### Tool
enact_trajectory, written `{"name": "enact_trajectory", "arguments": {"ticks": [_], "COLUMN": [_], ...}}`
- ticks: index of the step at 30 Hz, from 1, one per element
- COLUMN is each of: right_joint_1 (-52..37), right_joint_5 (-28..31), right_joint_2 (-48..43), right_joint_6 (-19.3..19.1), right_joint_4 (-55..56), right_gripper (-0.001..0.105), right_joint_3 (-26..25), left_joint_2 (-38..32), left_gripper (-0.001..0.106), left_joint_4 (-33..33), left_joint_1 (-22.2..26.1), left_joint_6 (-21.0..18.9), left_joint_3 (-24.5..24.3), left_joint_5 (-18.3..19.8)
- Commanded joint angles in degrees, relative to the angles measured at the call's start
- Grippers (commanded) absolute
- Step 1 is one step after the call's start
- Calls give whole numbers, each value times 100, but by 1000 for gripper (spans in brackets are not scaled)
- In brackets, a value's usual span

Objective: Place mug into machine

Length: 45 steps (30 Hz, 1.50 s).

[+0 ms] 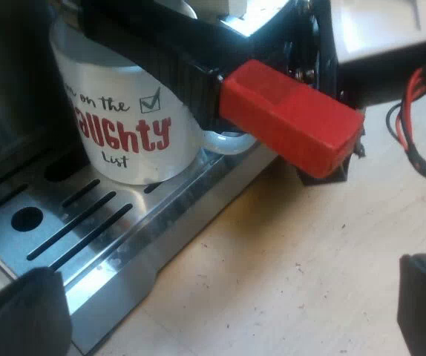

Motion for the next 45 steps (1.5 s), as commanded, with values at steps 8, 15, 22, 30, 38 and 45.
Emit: {"name": "enact_trajectory", "arguments": {"ticks": [8,15,22,30,38,45], "right_joint_1": [75,75,60,60,60,9], "right_joint_5": [51,11,-24,-24,-24,-24], "right_joint_2": [-716,-769,-104,511,1019,1273], "right_joint_6": [126,148,82,82,82,82], "right_joint_4": [-92,-1031,-2258,-2599,-2599,-2509], "right_gripper": [54,54,54,54,54,54], "right_joint_3": [508,1187,1252,934,314,-25], "left_joint_2": [-19,-19,-19,-19,-19,-19], "left_gripper": [91,91,91,91,91,91], "left_joint_4": [-85,-198,-342,-342,-342,-342], "left_joint_1": [-33,-33,-33,-33,-33,-33], "left_joint_6": [-55,-55,-55,-55,-55,-55], "left_joint_3": [-26,-26,-26,-26,-26,-26], "left_joint_5": [28,28,28,28,28,28]}}
